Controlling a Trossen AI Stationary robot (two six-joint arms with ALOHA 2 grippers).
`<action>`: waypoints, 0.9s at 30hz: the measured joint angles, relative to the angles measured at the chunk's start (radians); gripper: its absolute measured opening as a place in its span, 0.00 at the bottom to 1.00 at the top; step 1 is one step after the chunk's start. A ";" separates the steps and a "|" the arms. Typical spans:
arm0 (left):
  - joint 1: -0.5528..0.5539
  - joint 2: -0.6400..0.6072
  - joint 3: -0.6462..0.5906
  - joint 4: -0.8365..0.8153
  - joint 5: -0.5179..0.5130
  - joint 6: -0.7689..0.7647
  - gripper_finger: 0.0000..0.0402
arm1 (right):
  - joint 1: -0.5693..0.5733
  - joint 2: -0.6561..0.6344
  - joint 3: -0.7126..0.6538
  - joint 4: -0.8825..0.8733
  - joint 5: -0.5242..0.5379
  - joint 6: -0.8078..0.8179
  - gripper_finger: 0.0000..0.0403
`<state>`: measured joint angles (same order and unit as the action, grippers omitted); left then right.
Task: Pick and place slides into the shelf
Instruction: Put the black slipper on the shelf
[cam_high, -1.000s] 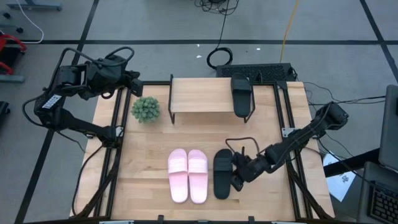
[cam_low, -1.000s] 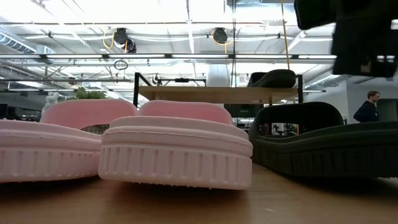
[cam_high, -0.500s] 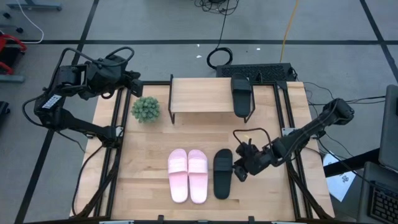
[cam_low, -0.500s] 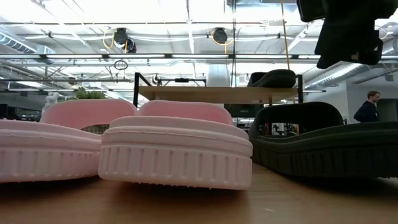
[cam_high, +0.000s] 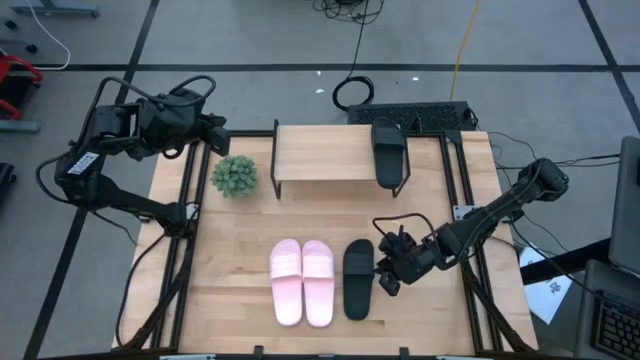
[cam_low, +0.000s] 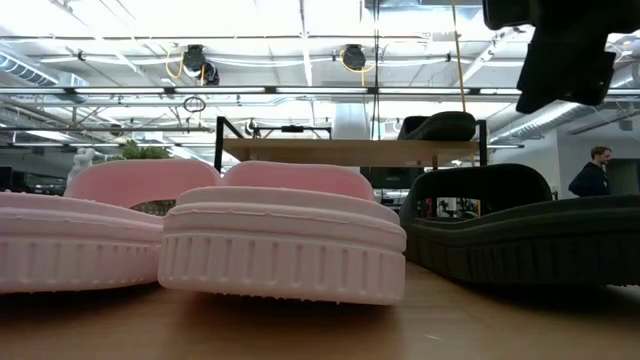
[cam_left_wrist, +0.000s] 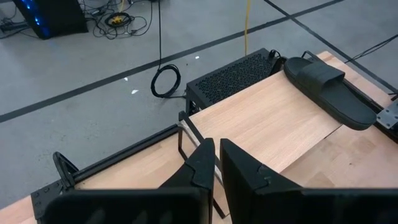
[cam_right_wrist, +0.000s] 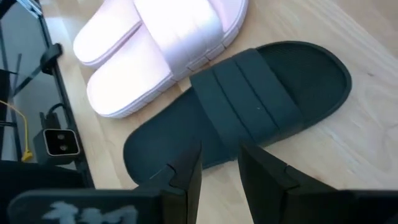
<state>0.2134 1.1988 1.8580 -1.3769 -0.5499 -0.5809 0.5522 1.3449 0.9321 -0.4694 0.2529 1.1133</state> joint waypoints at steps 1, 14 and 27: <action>0.000 0.000 0.000 0.000 0.000 0.000 0.06 | 0.000 0.000 0.000 -0.004 -0.003 0.000 0.23; 0.000 0.000 0.000 0.001 0.000 -0.007 0.06 | -0.015 0.000 -0.011 -0.014 -0.049 -0.071 0.23; 0.000 0.000 0.000 0.026 0.003 -0.026 0.06 | -0.137 -0.004 -0.177 0.216 -0.102 -0.188 0.23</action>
<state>0.2134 1.1991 1.8580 -1.3509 -0.5473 -0.6067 0.4154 1.3413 0.7551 -0.2530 0.1509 0.9249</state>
